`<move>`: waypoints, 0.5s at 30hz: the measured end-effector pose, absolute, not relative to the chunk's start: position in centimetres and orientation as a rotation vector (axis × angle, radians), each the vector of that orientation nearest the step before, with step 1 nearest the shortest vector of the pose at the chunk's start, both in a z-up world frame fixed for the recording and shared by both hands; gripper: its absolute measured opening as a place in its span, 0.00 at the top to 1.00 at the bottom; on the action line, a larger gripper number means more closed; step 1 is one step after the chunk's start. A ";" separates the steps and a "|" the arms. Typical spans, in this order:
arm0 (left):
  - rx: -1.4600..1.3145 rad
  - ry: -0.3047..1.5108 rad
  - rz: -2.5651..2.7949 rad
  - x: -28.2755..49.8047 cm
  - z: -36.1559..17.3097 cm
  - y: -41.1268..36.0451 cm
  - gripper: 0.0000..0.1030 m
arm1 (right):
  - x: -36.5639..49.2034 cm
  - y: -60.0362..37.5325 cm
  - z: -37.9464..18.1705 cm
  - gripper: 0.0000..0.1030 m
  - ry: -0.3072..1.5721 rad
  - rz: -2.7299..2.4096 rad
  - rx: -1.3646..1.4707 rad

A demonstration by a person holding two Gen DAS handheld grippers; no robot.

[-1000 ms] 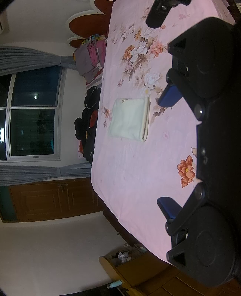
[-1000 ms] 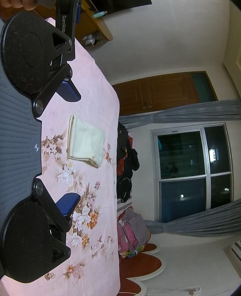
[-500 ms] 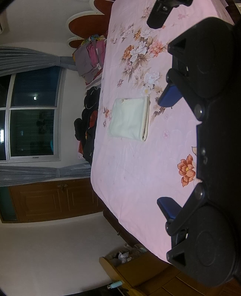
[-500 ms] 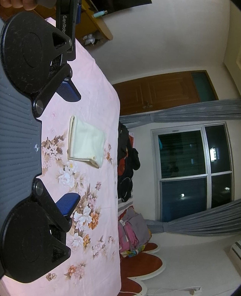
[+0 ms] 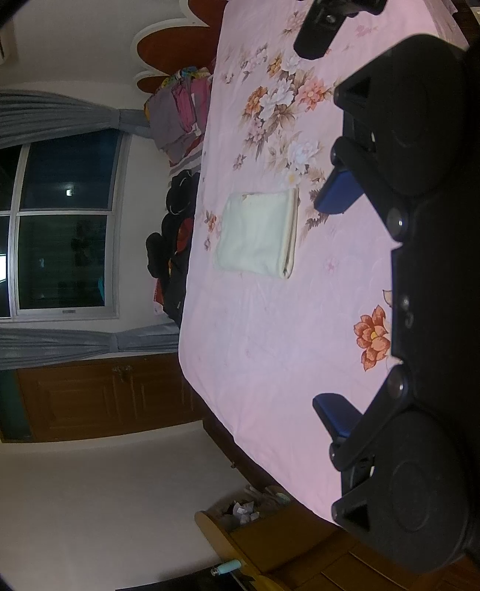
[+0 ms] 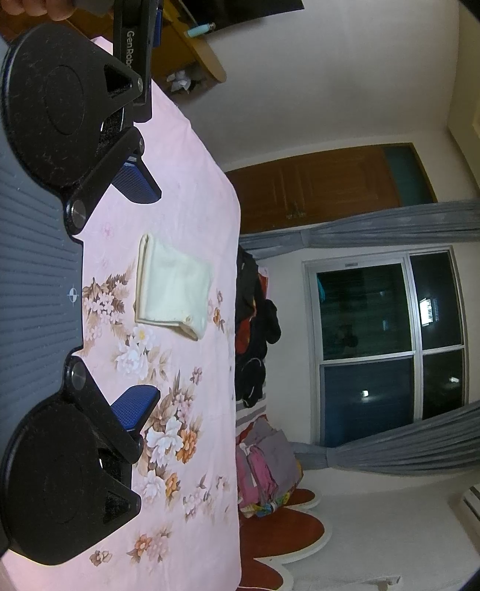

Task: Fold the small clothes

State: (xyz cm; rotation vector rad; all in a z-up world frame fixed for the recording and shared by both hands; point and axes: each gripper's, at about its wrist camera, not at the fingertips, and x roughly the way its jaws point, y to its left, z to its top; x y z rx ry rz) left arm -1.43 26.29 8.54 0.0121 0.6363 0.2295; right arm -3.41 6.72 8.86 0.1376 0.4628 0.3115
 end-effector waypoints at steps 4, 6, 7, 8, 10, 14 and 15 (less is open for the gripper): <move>0.015 0.638 0.229 -1.2 8.6 26.4 0.00 | -3.1 6.8 8.7 0.00 0.466 0.311 0.139; 0.015 0.639 0.228 -1.1 8.6 26.4 0.00 | -3.0 6.8 8.6 0.00 0.468 0.312 0.141; 0.015 0.638 0.228 -1.1 8.6 26.4 0.00 | -3.0 6.8 8.6 0.00 0.469 0.311 0.141; 0.016 0.638 0.226 -1.1 8.5 26.4 0.00 | -3.0 6.8 8.5 0.00 0.470 0.311 0.141; 0.017 0.640 0.226 -1.1 8.5 26.3 0.00 | -2.8 6.8 8.5 0.00 0.472 0.312 0.142; 0.041 0.655 0.197 -0.5 8.3 26.1 0.00 | -2.5 6.8 8.2 0.00 0.480 0.309 0.146; 0.051 0.658 0.191 -0.3 8.2 26.0 0.00 | -2.4 6.8 8.1 0.00 0.484 0.307 0.146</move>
